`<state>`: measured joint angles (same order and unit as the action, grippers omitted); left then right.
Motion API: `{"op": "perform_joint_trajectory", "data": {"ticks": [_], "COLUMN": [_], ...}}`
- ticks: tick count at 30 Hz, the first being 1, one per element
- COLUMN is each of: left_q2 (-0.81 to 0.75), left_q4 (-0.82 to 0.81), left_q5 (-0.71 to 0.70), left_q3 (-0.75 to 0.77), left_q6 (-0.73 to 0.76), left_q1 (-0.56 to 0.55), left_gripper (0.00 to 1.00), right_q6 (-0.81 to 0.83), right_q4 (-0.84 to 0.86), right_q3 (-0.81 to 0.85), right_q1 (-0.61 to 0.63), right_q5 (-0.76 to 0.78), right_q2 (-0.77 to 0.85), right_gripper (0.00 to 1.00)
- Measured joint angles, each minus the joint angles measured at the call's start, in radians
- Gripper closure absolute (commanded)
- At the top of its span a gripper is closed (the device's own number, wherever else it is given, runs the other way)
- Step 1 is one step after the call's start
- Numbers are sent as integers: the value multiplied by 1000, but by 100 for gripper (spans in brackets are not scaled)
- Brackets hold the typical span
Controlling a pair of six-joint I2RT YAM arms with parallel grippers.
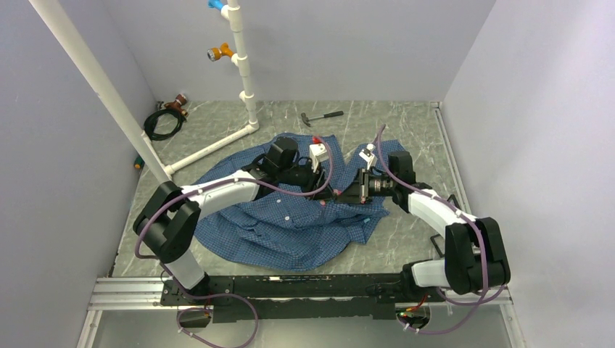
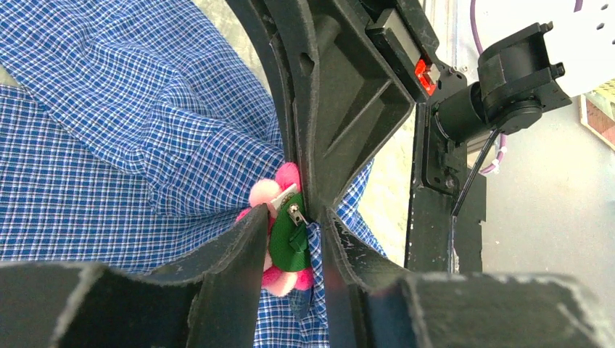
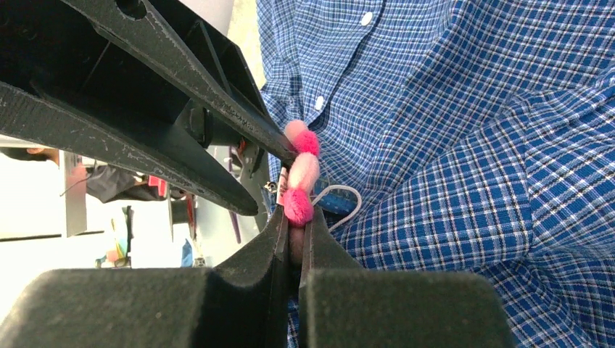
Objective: Remove the brooch from the garment
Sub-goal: Remove the brooch from the clothes.
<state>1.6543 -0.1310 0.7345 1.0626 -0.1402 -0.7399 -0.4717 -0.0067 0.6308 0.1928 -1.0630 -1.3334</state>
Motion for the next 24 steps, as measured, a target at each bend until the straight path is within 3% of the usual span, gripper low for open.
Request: {"op": "perform_joint_trajectory", "data": {"ticks": [5,14,24], "left_q2": [0,0,0], "left_q4": [2,-72,-122], "left_q5": [-21,81,120], "left_q3": [3,-26,-63], "left_q6": [-3,-51,-95], "left_q1": [-2,55,75], "left_gripper": [68,56,56], "right_q6": [-17,-38,-90], "right_q4": [16,80,170], "right_q3": [-16,-39,-63], "right_q1": [-4,-11,-19], "right_q5": [7,-19,-85], "right_q2": [24,36,42], "right_gripper": [100,100,100]}}
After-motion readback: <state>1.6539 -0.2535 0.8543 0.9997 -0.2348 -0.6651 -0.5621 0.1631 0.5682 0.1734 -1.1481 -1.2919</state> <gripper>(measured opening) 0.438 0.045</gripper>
